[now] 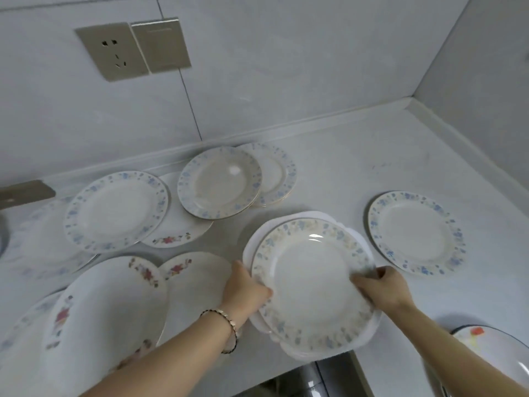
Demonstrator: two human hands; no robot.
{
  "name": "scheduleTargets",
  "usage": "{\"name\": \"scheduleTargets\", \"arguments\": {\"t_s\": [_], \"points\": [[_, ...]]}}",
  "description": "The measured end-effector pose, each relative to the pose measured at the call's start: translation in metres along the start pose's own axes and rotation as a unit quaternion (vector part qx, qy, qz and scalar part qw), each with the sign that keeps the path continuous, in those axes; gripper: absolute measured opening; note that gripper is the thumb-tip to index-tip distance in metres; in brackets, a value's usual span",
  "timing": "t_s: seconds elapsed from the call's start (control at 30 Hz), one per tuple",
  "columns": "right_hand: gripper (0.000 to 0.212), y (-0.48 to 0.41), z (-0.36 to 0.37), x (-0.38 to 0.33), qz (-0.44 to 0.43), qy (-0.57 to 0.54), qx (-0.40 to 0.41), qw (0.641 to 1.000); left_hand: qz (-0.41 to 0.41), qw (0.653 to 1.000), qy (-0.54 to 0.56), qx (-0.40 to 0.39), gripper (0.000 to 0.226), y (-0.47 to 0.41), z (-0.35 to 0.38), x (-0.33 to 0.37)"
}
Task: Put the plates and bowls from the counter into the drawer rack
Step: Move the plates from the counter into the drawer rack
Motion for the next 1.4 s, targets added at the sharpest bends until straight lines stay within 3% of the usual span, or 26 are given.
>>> {"name": "scheduleTargets", "arguments": {"t_s": [0.17, 0.3, 0.43, 0.6, 0.77, 0.93, 1.07, 1.2, 1.4], "points": [[0.042, 0.064, -0.008, -0.007, -0.100, -0.047, 0.025, 0.994, 0.045, 0.994, 0.085, 0.044, 0.053, 0.069, -0.005, -0.030], [0.052, 0.121, 0.007, 0.004, -0.149, -0.029, 0.001, 0.988, 0.046, 0.984, 0.141, 0.100, 0.054, 0.134, -0.007, -0.077], [0.043, 0.182, 0.036, 0.026, -0.191, -0.004, -0.056, 0.980, 0.023, 0.975, 0.179, 0.131, 0.062, 0.198, -0.007, -0.137], [0.047, 0.235, 0.101, 0.069, -0.174, 0.054, -0.165, 0.969, -0.041, 0.974, 0.191, 0.117, 0.039, 0.257, -0.013, -0.218], [0.049, 0.268, 0.185, 0.113, -0.124, 0.093, -0.244, 0.957, -0.117, 0.972, 0.178, 0.098, 0.049, 0.288, -0.028, -0.309], [0.037, 0.296, 0.275, 0.128, -0.100, 0.124, -0.281, 0.946, -0.161, 0.966, 0.183, 0.087, 0.051, 0.295, -0.060, -0.404], [0.011, 0.306, 0.357, 0.121, -0.087, 0.138, -0.283, 0.945, -0.190, 0.961, 0.173, 0.105, 0.048, 0.277, -0.102, -0.473], [0.017, 0.304, 0.442, 0.115, -0.054, 0.121, -0.269, 0.954, -0.202, 0.965, 0.141, 0.095, 0.044, 0.240, -0.148, -0.530], [0.027, 0.265, 0.551, 0.118, -0.027, 0.131, -0.224, 0.965, -0.158, 0.977, 0.108, 0.094, 0.043, 0.156, -0.189, -0.591]]}}
Point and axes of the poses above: each hand's wrist, its own y-axis away from the middle knuckle, its own z-axis out of the palm, x = y × z, the point moved 5 cm from there along -y, towards the middle knuckle, and after that the axes turned 9 degrees about -x, right-handed, at the moved point
